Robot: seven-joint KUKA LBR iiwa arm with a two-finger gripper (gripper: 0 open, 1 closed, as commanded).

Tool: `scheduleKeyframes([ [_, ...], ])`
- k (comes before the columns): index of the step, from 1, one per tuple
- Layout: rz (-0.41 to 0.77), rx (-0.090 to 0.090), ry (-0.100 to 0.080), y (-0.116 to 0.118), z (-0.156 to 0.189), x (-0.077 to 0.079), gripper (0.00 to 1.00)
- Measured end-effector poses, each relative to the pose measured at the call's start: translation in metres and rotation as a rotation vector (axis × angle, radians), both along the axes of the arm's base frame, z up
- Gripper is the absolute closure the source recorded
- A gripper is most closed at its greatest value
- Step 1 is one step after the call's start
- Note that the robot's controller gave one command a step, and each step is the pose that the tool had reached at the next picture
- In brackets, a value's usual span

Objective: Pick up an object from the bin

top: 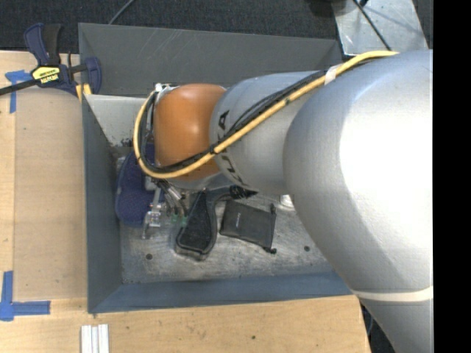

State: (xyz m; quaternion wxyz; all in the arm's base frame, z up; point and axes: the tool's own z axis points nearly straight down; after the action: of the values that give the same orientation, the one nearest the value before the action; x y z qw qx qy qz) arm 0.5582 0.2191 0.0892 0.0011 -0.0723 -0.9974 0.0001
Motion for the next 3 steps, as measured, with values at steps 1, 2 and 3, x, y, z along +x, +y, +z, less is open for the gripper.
scheduleKeyframes([
  [1,-0.162,0.009,-0.006,0.0031,-0.0052,0.0048,0.00],
  [2,-0.195,0.008,-0.011,0.0070,-0.0091,0.0038,0.00],
  [3,-0.199,0.011,-0.025,0.0054,-0.0073,0.0072,1.00],
])
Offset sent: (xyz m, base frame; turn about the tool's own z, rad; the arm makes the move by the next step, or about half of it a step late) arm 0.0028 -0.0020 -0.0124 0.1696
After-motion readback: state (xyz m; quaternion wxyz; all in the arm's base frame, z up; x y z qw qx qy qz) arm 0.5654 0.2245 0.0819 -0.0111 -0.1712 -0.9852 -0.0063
